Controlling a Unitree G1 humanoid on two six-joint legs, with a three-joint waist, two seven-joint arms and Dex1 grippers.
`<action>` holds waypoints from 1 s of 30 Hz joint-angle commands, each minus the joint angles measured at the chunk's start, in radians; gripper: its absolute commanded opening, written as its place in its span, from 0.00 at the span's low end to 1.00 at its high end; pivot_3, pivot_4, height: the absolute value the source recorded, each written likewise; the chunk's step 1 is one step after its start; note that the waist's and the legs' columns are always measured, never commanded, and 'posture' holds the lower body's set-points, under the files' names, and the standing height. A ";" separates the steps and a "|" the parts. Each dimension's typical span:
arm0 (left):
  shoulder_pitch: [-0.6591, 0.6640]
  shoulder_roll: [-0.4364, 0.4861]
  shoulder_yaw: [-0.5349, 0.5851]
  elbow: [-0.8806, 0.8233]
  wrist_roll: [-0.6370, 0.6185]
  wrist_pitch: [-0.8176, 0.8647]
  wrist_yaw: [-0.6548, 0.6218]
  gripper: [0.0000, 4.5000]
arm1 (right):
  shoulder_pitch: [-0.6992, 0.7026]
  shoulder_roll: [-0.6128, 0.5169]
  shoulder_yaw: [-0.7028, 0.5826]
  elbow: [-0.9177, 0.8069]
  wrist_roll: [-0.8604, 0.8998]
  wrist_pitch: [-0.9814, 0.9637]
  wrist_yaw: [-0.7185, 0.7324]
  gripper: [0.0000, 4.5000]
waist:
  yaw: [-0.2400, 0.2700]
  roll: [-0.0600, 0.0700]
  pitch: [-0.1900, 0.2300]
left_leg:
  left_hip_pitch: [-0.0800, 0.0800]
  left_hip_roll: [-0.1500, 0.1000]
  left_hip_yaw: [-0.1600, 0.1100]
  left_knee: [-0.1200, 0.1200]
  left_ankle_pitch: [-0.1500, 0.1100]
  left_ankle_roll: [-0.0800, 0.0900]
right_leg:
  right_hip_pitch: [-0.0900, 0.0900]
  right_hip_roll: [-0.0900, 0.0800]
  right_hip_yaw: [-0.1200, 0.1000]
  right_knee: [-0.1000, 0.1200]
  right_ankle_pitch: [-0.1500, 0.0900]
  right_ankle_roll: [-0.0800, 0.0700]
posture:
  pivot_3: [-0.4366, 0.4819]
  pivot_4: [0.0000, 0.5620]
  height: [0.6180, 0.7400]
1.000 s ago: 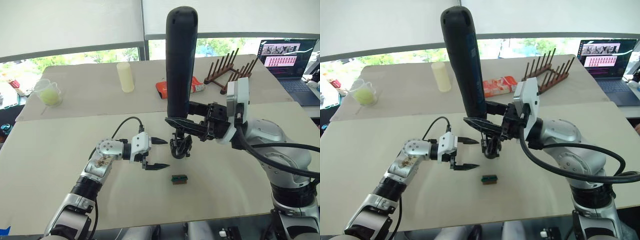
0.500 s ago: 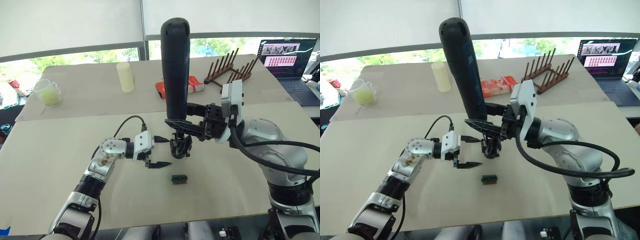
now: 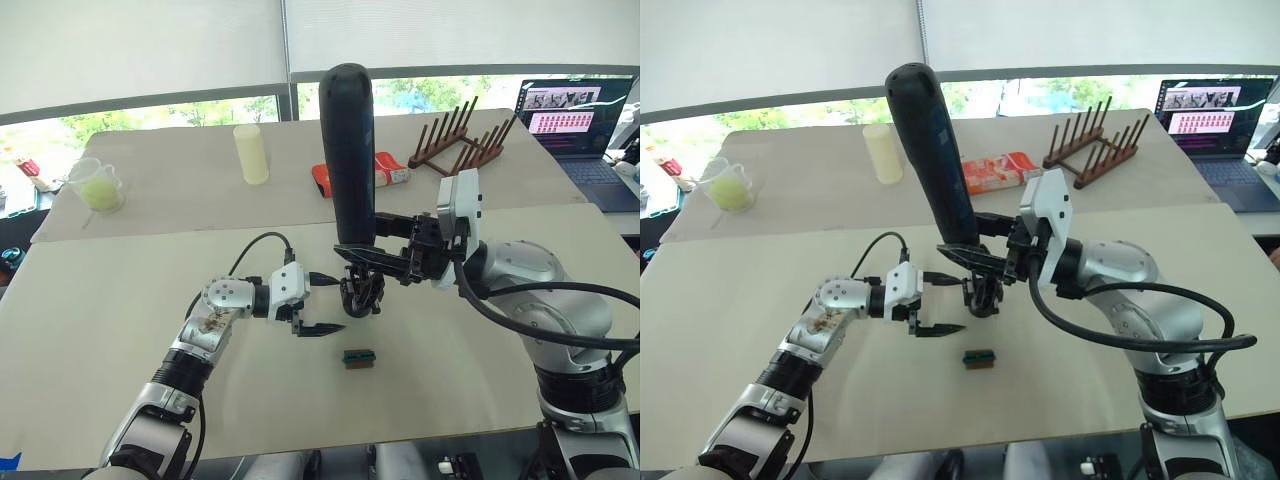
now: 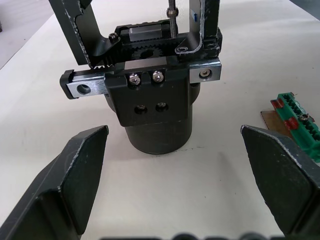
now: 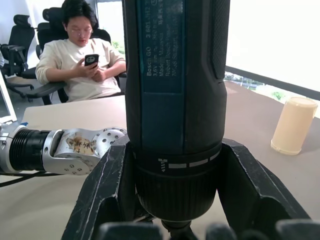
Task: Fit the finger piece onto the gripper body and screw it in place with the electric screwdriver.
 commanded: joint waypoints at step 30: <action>-0.034 -0.010 0.000 -0.007 0.006 -0.008 0.007 1.00 | 0.000 0.029 -0.026 -0.048 0.010 -0.020 0.000 0.42 | 0.000 0.000 0.000 | 0.000 0.000 0.000 0.000 0.000 0.000 | 0.000 0.000 0.000 0.000 0.000 0.000 | 0.48 0.27 1.00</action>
